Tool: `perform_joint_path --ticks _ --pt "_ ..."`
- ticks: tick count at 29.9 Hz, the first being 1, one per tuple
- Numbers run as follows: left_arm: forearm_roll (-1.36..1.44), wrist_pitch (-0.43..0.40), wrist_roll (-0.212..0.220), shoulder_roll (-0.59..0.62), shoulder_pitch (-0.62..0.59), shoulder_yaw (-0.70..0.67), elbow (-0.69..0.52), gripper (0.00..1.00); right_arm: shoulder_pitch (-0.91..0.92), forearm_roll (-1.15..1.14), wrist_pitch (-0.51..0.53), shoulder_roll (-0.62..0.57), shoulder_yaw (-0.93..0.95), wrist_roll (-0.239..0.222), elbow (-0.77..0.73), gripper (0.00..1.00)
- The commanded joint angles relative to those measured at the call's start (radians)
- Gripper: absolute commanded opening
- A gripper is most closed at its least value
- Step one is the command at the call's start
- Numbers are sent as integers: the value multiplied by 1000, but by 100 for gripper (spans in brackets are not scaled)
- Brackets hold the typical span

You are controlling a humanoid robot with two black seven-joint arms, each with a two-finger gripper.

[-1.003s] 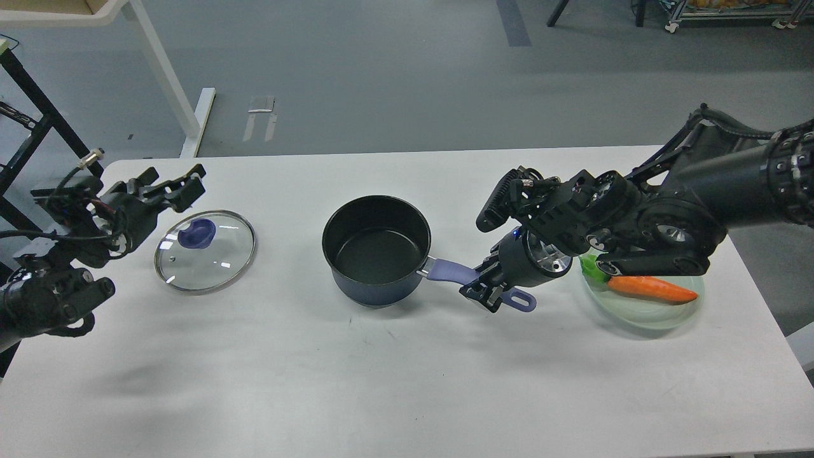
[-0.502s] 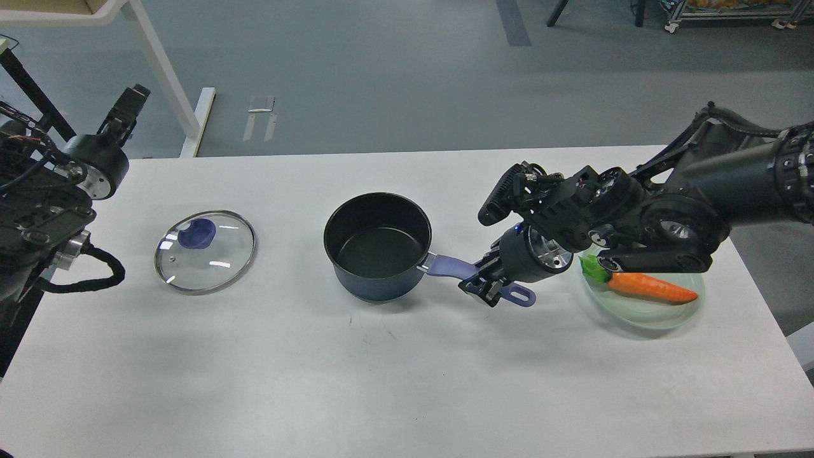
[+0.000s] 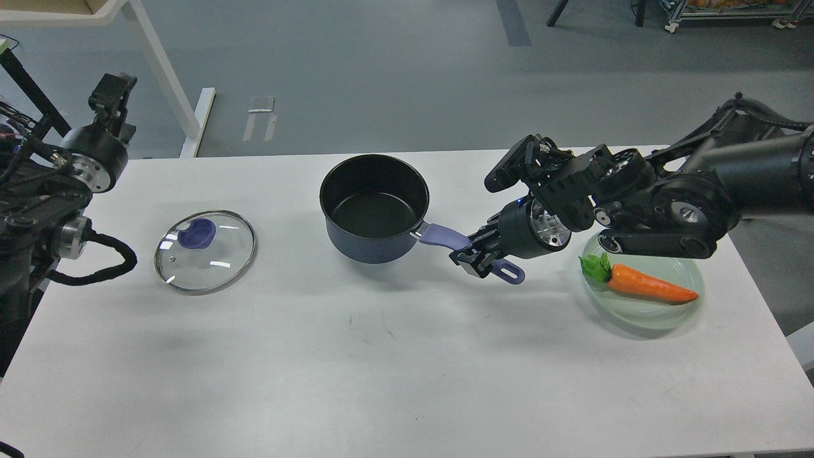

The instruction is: Open pot lid

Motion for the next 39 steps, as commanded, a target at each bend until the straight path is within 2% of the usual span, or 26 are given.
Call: perform_joint_path --ticks 1,6,11,17,19,22,25,32,35,39 --pt "0 -4 0 3 0 2 0 99 -14 -1 3 0 -12 0 5 93" --pt "0 -15 0 5 0 2 0 99 -45 -11 3 0 -41 0 5 93" --pt "0 -17 0 5 0 2 2 99 -45 -17 4 1 -60 0 6 86" --pt "0 -15 0 3 -2 0 0 99 -43 -17 3 1 -58 0 6 86" --pt "0 -15 0 3 -2 0 2 99 -43 -15 3 1 -54 0 6 88" --pt "0 -15 0 3 -3 0 0 99 -37 -8 -2 -3 -38 1 6 95" --pt "-1 -20 0 5 -12 -1 0 99 -30 -2 -4 -32 7 3 3 96" --pt "-15 -119 0 -4 -9 -159 0 99 -80 0 -2 -230 243 3 3 99" --pt "-21 -124 0 -10 -2 -192 0 99 -187 -1 -2 -322 403 3 -3 99" --pt "-46 -135 0 -58 0 -222 2 99 -394 9 -7 -451 711 3 -12 99"
